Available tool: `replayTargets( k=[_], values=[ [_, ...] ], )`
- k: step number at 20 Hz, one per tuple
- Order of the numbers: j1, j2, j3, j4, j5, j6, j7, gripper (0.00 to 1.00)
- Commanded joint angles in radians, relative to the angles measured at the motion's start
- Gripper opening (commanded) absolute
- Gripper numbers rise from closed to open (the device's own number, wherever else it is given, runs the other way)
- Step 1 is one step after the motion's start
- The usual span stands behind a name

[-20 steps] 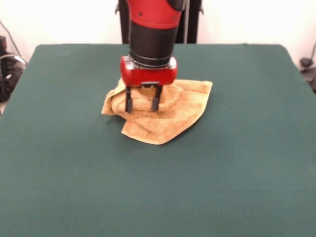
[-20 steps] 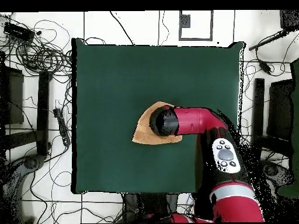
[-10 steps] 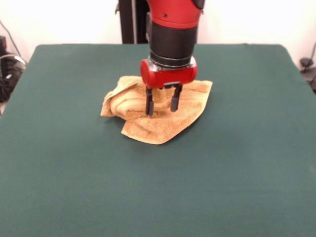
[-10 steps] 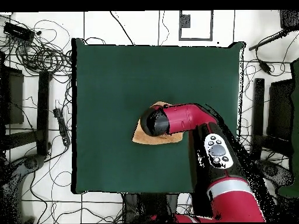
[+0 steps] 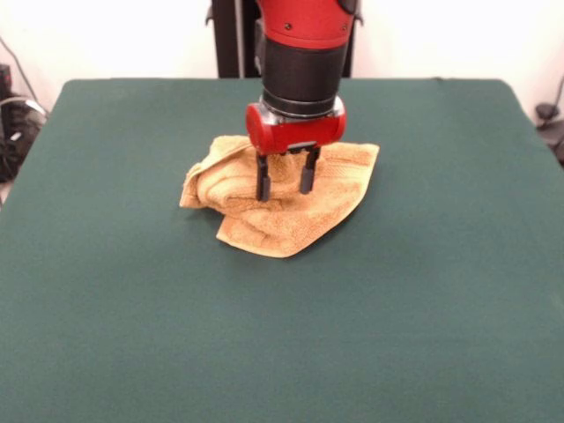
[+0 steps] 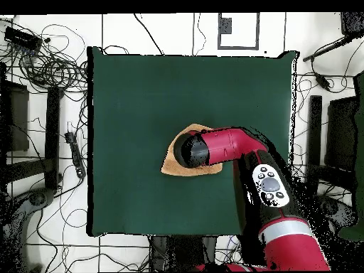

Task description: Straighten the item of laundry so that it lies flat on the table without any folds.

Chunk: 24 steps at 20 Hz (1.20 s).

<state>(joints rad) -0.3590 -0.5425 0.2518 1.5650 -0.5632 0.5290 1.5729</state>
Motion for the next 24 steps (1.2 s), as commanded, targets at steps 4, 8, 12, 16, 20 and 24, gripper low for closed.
replayTargets(
  k=[4, 8, 12, 16, 20, 24],
  values=[
    [0.002, 0.045, 0.106, 0.063, -0.042, 0.170, -0.206, 1.00],
    [-0.001, 0.053, 0.093, 0.077, -0.050, 0.181, -0.198, 1.00],
    [-0.002, 0.067, 0.103, 0.033, -0.030, 0.250, -0.219, 1.00],
    [0.013, 0.105, 0.111, -0.060, -0.017, 0.317, -0.226, 1.00],
    [0.026, 0.135, 0.113, -0.115, -0.011, 0.346, -0.201, 1.00],
    [0.034, 0.146, 0.116, -0.148, -0.002, 0.395, -0.188, 1.00]
  ],
)
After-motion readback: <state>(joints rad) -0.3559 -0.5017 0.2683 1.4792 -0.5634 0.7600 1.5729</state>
